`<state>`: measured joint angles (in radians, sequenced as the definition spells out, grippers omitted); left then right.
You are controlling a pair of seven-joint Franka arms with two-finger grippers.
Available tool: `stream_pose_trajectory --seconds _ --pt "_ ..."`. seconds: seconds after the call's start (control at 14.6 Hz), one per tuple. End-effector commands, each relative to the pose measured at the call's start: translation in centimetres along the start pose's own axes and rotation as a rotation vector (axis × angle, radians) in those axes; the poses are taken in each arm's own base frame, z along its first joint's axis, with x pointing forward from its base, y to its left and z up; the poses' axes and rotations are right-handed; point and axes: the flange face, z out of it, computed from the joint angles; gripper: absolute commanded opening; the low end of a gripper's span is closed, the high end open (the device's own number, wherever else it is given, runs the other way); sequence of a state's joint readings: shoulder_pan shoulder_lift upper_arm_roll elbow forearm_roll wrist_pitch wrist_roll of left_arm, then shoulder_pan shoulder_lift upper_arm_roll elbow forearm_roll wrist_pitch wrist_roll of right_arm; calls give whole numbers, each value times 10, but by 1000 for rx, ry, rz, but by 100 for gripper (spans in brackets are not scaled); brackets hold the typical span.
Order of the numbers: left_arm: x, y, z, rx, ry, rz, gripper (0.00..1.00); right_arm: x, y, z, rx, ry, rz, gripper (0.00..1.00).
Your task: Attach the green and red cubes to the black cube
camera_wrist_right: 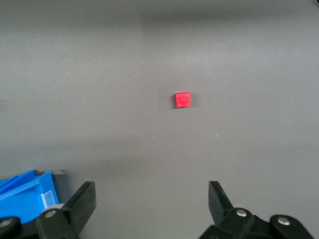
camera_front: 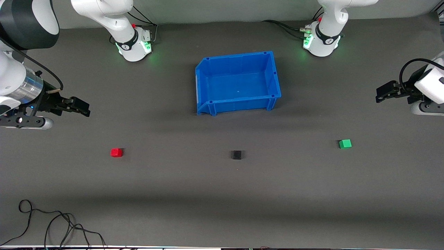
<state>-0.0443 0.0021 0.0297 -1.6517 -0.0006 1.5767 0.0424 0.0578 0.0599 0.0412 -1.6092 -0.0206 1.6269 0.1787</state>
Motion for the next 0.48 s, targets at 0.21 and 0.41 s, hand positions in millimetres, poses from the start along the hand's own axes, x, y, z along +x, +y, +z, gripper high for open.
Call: stream_pose_trajectory --seconds 0.21,0.41 --pt "0 -11 3 12 -19 -6 100 6 10 3 45 15 9 100" --pt "1 -19 7 11 -19 -38 100 19 20 25 80 24 2 100"
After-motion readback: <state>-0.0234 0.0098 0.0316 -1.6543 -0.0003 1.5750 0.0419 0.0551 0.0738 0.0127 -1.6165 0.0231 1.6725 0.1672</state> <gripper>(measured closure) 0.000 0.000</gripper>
